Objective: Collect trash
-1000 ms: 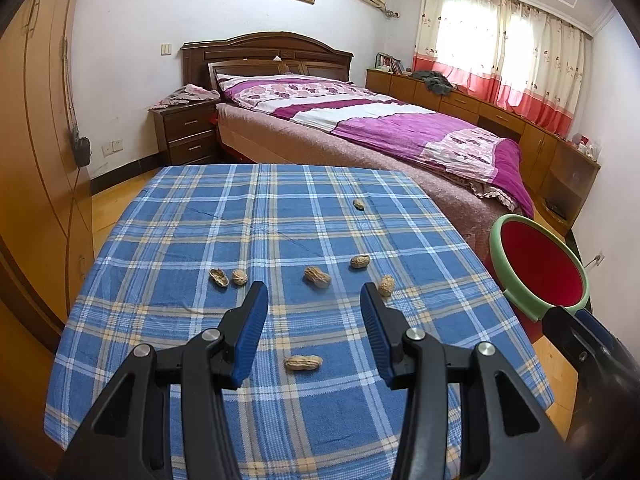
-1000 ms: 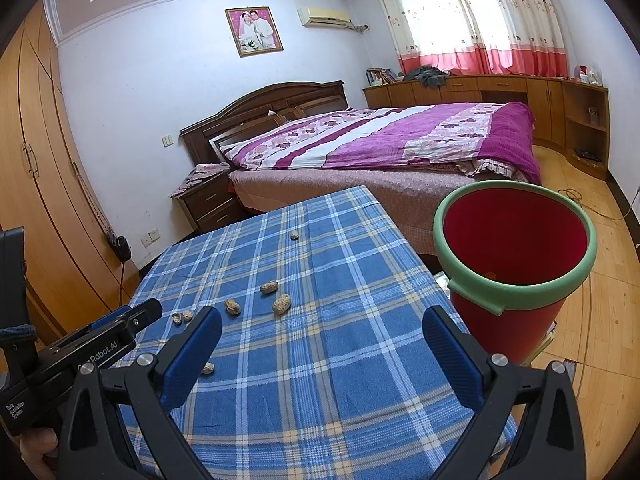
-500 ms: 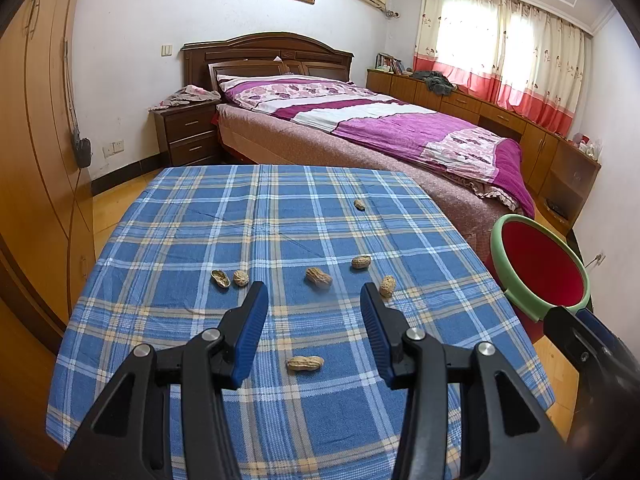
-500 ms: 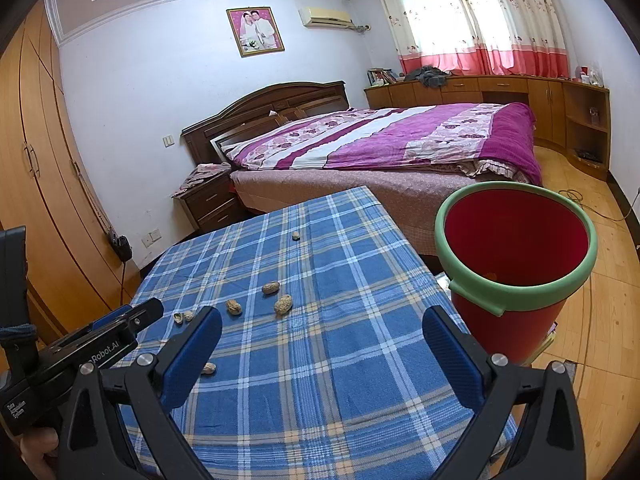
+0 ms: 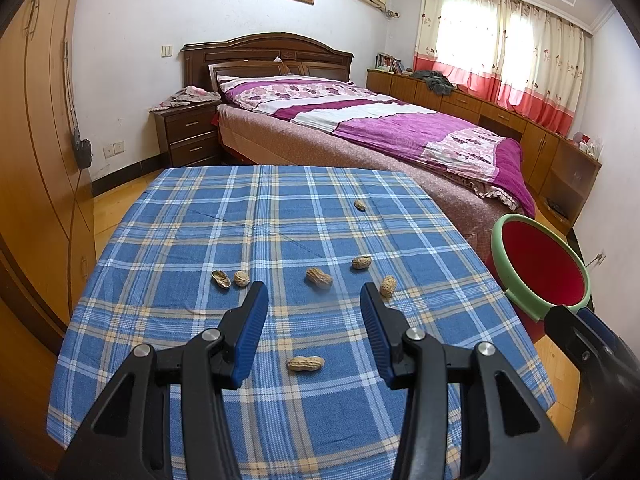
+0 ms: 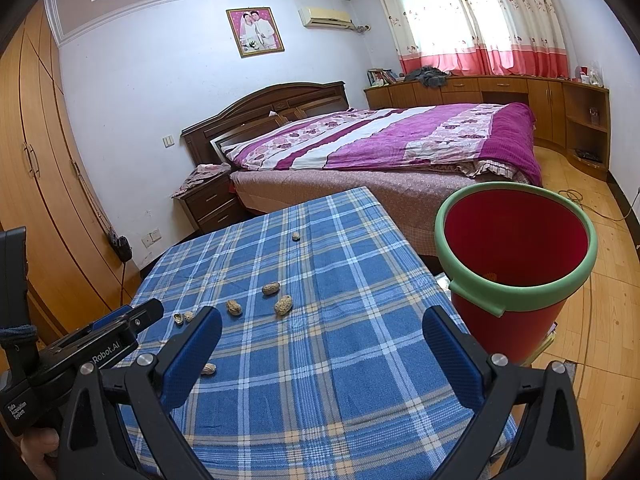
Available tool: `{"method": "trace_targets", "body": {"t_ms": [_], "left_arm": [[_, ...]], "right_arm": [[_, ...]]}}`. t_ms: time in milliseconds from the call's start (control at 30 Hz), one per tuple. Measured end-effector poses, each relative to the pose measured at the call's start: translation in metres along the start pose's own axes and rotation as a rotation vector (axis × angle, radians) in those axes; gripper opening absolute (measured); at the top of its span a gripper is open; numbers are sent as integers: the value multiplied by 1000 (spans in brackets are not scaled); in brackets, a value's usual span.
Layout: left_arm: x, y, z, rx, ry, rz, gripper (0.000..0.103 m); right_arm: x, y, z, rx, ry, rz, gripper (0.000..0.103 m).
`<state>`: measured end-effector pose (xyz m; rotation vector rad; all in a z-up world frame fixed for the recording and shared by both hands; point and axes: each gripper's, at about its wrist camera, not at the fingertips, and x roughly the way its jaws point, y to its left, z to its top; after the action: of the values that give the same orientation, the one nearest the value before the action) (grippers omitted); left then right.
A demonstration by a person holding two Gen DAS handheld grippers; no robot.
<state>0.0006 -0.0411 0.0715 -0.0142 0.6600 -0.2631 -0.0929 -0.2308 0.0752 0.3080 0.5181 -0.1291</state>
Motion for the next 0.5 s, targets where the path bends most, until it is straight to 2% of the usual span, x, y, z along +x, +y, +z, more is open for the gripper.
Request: {"method": "trace_targets", "body": {"t_ms": [500], "left_arm": [[0, -1, 0, 1, 1, 2, 48]], "right_arm": [[0, 0, -1, 1, 2, 0, 102]]}}
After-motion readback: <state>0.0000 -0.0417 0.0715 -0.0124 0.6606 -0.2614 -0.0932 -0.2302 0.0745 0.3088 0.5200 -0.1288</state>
